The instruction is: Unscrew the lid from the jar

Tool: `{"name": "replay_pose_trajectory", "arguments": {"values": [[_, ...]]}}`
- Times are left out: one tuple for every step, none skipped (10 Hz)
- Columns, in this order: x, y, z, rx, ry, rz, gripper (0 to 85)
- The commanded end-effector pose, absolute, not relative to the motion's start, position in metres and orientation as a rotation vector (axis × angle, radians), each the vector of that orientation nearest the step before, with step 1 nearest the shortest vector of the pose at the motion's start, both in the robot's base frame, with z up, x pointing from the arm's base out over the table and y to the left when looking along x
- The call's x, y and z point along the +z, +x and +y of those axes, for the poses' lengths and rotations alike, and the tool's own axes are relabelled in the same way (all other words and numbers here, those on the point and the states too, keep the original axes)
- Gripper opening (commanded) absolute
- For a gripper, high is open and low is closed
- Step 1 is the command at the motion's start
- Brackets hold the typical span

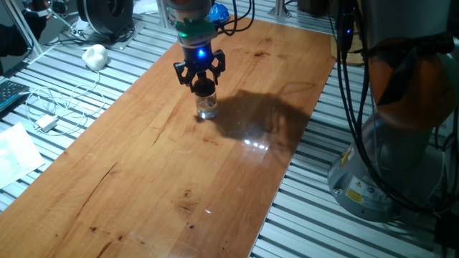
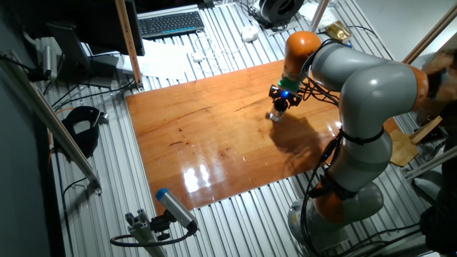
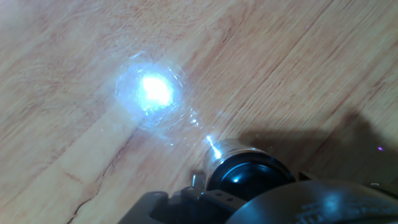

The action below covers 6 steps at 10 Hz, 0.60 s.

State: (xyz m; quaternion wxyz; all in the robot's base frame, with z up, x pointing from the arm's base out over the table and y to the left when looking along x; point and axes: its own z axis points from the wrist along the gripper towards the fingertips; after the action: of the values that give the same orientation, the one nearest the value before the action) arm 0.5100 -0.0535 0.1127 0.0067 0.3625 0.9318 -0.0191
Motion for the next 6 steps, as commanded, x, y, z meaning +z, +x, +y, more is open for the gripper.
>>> {"name": "replay_pose_trajectory", "arguments": {"values": [[0.1125,0.5098,-0.0534,-0.059,1.129,2.917,51.0],[0.1125,0.5098,-0.0534,-0.053,1.125,2.918,51.0],[0.1125,0.5098,-0.0534,-0.051,1.118,2.921,51.0],[0.1126,0.5098,-0.0534,-0.05,1.112,2.926,51.0],[0.1127,0.5099,-0.0535,-0.046,1.104,2.932,51.0],[0.1129,0.5099,-0.0535,-0.041,1.097,2.939,51.0]]}}
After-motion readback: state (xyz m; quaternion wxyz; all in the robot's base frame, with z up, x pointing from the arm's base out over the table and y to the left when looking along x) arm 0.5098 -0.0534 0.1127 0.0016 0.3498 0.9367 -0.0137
